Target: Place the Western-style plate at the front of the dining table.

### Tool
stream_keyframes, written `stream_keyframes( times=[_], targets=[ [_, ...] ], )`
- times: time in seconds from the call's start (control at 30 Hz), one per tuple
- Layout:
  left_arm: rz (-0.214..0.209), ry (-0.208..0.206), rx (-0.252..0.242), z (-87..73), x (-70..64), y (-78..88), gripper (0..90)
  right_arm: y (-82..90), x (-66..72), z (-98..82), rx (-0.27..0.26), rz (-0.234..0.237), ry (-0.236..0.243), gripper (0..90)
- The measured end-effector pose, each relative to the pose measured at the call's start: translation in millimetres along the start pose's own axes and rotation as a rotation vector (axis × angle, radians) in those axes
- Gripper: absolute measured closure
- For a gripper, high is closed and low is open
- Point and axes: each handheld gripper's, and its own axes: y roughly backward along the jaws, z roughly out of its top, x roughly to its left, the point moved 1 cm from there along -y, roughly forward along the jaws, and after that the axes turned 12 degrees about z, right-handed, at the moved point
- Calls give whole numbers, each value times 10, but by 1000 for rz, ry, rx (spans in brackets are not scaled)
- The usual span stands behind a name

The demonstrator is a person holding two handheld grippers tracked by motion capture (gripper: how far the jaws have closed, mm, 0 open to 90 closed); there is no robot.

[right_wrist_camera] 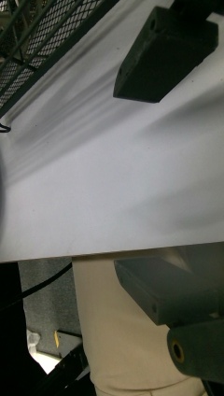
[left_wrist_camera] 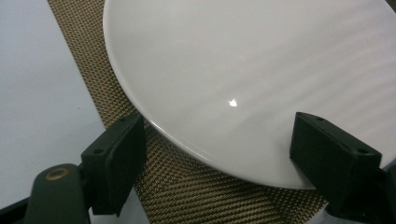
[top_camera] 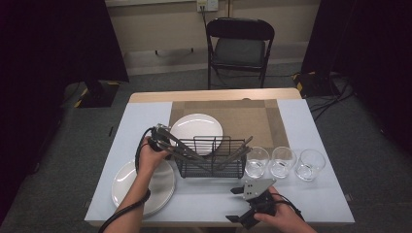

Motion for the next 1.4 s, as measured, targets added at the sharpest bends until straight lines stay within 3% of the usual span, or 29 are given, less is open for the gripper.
stream_keyframes(
  times=[0.37, 0.6, 1.03, 1.23, 1.33, 1.4],
  targets=[
    [-9, 20, -2, -8, -13, 1, 188, -17, 9, 10, 0, 4, 1, 136],
    [-4, 0, 16, 19, -3, -3, 190, -33, 12, 10, 3, 8, 1, 137],
    [-34, -9, 23, 74, -1, -41, 201, -66, -6, 4, 3, 14, -4, 136],
    [-4, -28, -5, 80, 78, -24, 221, -68, 0, 10, 2, 16, -4, 136],
    [10, 2, -13, 75, 137, 9, 221, -56, -12, 0, -1, 12, -8, 136],
    [24, 1, -5, 63, 205, 40, 220, -50, -18, -2, -3, 10, -8, 137]
  ],
)
